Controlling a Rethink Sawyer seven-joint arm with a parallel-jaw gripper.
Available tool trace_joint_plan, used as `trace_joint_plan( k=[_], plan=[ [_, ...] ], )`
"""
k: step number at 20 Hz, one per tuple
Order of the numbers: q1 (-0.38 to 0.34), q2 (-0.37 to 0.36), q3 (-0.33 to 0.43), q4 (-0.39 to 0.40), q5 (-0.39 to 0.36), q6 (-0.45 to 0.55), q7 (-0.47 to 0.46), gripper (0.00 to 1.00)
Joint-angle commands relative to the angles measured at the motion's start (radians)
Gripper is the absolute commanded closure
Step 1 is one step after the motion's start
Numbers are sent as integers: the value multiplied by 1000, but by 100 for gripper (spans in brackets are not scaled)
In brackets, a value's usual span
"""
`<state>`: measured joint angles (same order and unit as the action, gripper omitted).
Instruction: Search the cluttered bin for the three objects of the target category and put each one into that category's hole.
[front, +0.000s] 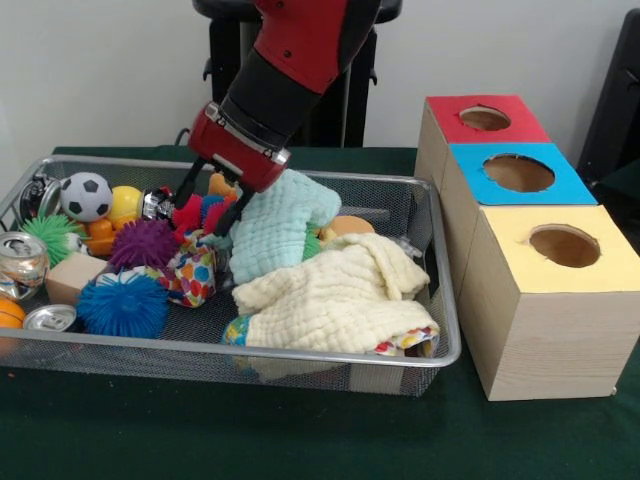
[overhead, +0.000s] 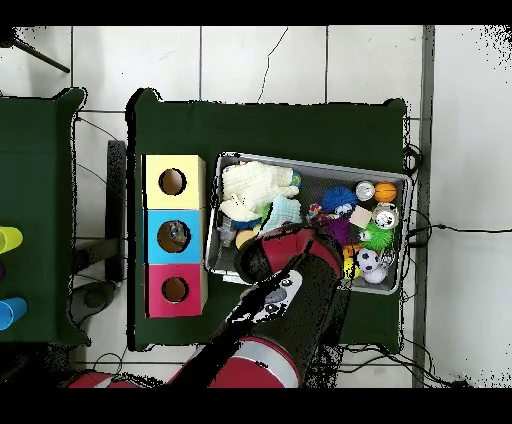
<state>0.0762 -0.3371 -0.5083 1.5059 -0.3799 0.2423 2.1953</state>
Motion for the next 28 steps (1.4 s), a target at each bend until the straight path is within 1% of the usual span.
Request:
trace_joint_plan(
  k=[1, 6, 9, 10, 12, 17, 19, 20, 22, 25, 28],
  plan=[
    [-37, -37, 33, 98, 104, -111, 254, 0],
    [-73, -47, 81, 112, 137, -91, 211, 0],
    [-83, -55, 99, 128, 167, -75, 205, 0],
    [-82, -61, 105, 138, 184, -54, 207, 0],
    [-79, -60, 106, 140, 195, -48, 201, 0],
    [-74, -38, 104, 142, 222, -59, 193, 0],
    [-80, -44, 122, 157, 243, -42, 193, 0],
    [-88, -47, 142, 168, 261, -34, 197, 0],
    [-93, -43, 162, 178, 283, -34, 204, 0],
    [-83, -38, 163, 184, 307, -42, 205, 0],
    [-70, -17, 152, 173, 326, -67, 213, 0]
  ],
)
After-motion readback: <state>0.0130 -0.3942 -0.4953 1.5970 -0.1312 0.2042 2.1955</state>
